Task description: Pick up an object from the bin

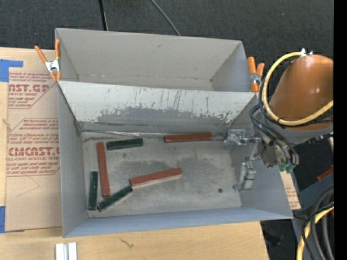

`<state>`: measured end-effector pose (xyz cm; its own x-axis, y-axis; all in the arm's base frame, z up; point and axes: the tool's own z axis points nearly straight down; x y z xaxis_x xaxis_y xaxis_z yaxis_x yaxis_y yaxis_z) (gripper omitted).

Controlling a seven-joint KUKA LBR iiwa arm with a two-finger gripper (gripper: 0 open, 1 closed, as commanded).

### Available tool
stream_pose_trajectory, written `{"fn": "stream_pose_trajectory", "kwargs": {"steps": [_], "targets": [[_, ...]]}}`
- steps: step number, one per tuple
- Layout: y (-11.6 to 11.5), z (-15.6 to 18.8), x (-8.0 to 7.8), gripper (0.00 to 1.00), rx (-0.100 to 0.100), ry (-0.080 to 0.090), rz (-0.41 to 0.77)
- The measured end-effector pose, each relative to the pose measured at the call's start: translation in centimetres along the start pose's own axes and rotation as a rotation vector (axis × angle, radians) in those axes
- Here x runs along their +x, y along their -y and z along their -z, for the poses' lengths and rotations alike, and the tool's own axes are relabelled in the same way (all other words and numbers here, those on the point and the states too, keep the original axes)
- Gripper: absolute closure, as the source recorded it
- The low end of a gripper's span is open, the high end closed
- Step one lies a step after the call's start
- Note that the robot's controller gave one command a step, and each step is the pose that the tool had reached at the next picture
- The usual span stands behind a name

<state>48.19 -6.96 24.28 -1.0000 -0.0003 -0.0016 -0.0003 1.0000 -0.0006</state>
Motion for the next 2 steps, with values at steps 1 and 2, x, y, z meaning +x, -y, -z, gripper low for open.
{"fn": "stream_pose_trajectory", "kwargs": {"steps": [1, 2], "targets": [[0.0, 0.0, 0.0, 0.00, 0.000, 0.000, 0.000], [-1.6, -5.0, -0.3, 0.00, 0.000, 0.007, -0.020]]}}
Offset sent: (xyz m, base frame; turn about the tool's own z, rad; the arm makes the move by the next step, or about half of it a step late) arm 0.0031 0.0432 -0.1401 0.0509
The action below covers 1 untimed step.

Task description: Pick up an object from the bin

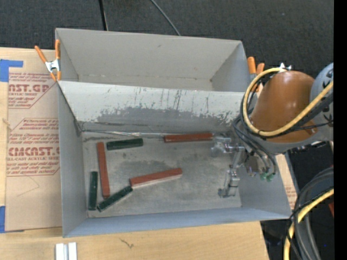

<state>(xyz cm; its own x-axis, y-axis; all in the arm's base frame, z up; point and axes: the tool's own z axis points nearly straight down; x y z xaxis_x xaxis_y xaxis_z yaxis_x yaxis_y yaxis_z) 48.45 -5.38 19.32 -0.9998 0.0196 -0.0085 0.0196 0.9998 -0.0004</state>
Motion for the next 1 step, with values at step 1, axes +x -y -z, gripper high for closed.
{"fn": "stream_pose_trajectory", "kwargs": {"steps": [1], "targets": [[-6.01, -5.71, -0.11, 0.00, -0.001, -0.005, -0.064]]}}
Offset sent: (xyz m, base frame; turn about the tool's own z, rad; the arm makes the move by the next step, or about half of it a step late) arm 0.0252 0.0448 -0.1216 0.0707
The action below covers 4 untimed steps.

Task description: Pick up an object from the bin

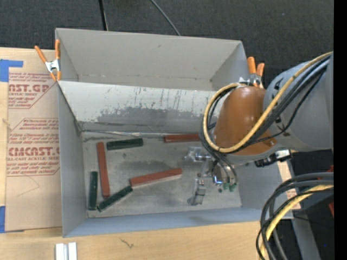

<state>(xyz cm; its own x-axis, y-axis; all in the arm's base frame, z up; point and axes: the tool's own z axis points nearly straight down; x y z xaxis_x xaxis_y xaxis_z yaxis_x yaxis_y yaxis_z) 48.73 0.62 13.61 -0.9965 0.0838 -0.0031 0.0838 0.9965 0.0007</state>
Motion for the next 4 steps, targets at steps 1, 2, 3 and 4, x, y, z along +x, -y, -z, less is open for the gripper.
{"fn": "stream_pose_trajectory", "kwargs": {"steps": [1, 2, 3, 4], "targets": [[-0.7, -5.2, -1.7, 0.00, -0.007, 0.000, 0.010], [-2.0, -6.6, -1.5, 0.00, 0.004, -0.004, 0.058], [-7.2, -6.6, -4.9, 0.00, -0.001, -0.002, 0.055], [-8.7, -6.6, -6.0, 1.00, 0.000, -0.001, 0.013]]}}
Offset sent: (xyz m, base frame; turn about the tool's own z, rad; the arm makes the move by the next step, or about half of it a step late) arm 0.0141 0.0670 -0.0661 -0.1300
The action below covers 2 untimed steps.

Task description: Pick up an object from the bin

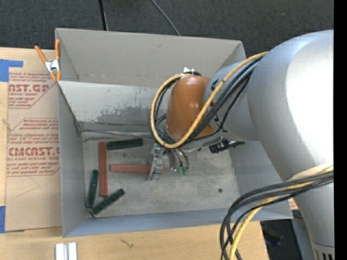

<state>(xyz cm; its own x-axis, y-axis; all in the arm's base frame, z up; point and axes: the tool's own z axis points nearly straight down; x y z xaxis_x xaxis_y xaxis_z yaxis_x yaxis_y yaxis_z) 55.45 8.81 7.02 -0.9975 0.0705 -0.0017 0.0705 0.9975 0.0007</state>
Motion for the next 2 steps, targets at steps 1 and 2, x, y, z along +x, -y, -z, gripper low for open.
{"fn": "stream_pose_trajectory", "kwargs": {"steps": [1, 2], "targets": [[0.0, 0.0, 0.0, 1.00, 0.000, 0.000, 0.000], [-1.5, 14.9, 1.9, 1.00, -0.001, 0.002, -0.001]]}}
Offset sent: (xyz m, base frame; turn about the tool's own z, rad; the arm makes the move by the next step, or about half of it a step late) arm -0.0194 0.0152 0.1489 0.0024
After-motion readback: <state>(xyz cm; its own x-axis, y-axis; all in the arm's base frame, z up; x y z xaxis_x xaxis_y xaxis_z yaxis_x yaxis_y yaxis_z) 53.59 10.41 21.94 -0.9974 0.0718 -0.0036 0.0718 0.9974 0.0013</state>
